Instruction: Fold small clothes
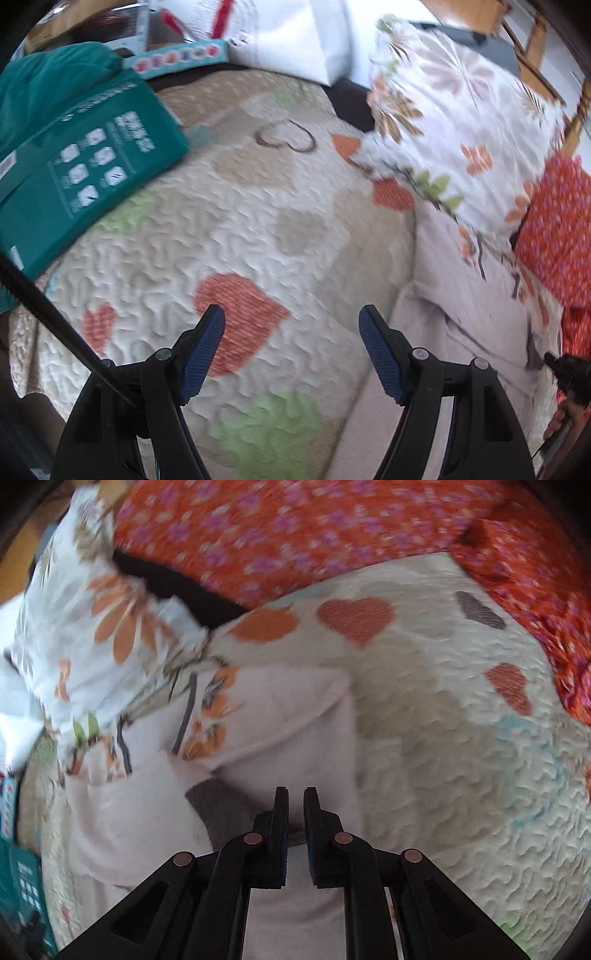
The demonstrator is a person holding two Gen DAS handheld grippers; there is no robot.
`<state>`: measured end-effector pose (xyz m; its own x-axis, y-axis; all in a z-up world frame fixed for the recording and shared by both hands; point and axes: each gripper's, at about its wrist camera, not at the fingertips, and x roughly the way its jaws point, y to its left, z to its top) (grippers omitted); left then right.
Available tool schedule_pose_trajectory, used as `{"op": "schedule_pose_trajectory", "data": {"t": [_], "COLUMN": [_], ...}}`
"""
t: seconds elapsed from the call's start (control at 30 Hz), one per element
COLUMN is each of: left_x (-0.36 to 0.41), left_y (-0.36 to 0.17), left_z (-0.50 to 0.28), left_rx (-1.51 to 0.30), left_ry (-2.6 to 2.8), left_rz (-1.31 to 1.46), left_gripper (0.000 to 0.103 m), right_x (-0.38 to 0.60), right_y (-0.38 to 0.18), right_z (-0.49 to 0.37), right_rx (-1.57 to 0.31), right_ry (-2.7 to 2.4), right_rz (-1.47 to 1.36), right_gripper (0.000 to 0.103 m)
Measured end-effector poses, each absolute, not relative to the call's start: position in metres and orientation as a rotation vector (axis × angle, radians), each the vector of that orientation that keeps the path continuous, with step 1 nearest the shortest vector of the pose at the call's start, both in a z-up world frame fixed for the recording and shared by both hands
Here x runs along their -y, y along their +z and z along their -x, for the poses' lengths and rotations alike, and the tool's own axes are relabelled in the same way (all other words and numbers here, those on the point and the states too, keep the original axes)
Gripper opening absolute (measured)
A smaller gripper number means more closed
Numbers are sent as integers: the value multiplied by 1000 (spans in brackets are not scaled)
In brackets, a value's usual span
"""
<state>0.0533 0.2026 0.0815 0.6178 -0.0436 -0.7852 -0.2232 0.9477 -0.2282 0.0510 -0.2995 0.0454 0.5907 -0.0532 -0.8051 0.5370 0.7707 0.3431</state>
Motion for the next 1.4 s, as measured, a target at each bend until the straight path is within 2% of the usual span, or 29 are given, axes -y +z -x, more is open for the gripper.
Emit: {"op": "schedule_pose_trajectory", "data": {"t": [0.07, 0.17, 0.23, 0.5, 0.6, 0.83, 1.1, 1.4], "left_x": [-192, -180, -175, -160, -158, -177, -182, -162], "left_y": [78, 69, 61, 16, 19, 10, -4, -8], "left_z": [-56, -59, -60, -45, -31, 5, 45, 77], "left_rx": [-924, -972, -1013, -1191, -1145, -1177, -1182, -1180], "left_ry": [74, 28, -4, -197, -237, -396, -473, -506], "left_rz": [299, 280, 280, 363, 328, 523, 682, 652], "left_gripper": [74, 74, 74, 73, 72, 52, 51, 51], "right_x": [299, 296, 292, 262, 245, 223, 194, 172], "right_y": [57, 67, 63, 11, -8, -23, -30, -38], "right_z": [-38, -17, 4, 91, 117, 159, 192, 201], "right_rx": [-858, -858, -874, -958, -934, -864, -850, -871], "right_ry": [-369, -355, -331, -177, -95, 29, 123, 241], "right_rz": [-582, -542, -560, -766, -872, -1028, -1057, -1104], "right_gripper": [19, 37, 40, 40, 41, 41, 41, 41]}}
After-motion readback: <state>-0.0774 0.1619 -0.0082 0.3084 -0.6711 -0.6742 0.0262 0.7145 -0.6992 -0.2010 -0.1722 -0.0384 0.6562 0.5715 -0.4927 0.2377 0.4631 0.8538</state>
